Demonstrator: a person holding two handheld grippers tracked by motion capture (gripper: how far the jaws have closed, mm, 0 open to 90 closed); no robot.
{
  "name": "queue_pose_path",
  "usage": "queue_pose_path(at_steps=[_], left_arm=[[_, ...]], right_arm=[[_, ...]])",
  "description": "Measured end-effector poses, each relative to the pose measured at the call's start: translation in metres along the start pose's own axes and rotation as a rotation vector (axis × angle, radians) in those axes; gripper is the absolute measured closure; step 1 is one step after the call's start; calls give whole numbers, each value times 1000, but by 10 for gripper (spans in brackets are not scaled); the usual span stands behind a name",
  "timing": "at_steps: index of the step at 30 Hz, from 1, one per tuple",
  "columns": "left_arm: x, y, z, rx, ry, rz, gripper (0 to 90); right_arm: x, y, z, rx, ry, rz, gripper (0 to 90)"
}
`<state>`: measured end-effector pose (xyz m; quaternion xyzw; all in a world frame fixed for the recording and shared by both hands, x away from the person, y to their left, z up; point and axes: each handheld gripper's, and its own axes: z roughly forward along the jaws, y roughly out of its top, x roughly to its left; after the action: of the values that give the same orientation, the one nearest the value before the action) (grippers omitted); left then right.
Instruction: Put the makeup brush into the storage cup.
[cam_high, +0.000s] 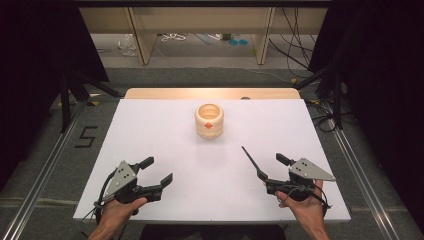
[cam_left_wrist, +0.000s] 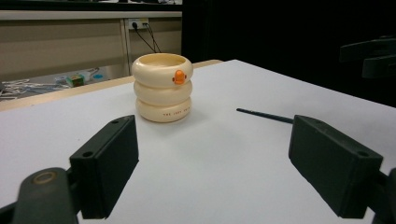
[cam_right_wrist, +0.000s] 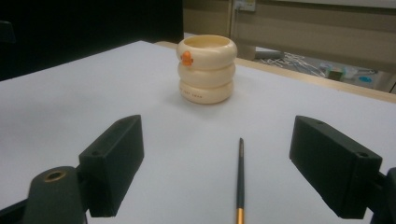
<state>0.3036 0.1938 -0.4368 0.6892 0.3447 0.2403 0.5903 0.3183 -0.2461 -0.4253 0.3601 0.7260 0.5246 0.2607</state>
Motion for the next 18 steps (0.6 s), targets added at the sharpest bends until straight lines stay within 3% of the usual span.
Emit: queue_pose_path(at_steps=[8, 18], left_arm=[[0, 0, 0, 0, 0, -1, 157], [-1, 0, 0, 1, 0, 1, 157]], right_arm=[[-2, 9, 5, 62, 9, -35, 203], [-18, 23, 14, 162, 13, -50, 220]])
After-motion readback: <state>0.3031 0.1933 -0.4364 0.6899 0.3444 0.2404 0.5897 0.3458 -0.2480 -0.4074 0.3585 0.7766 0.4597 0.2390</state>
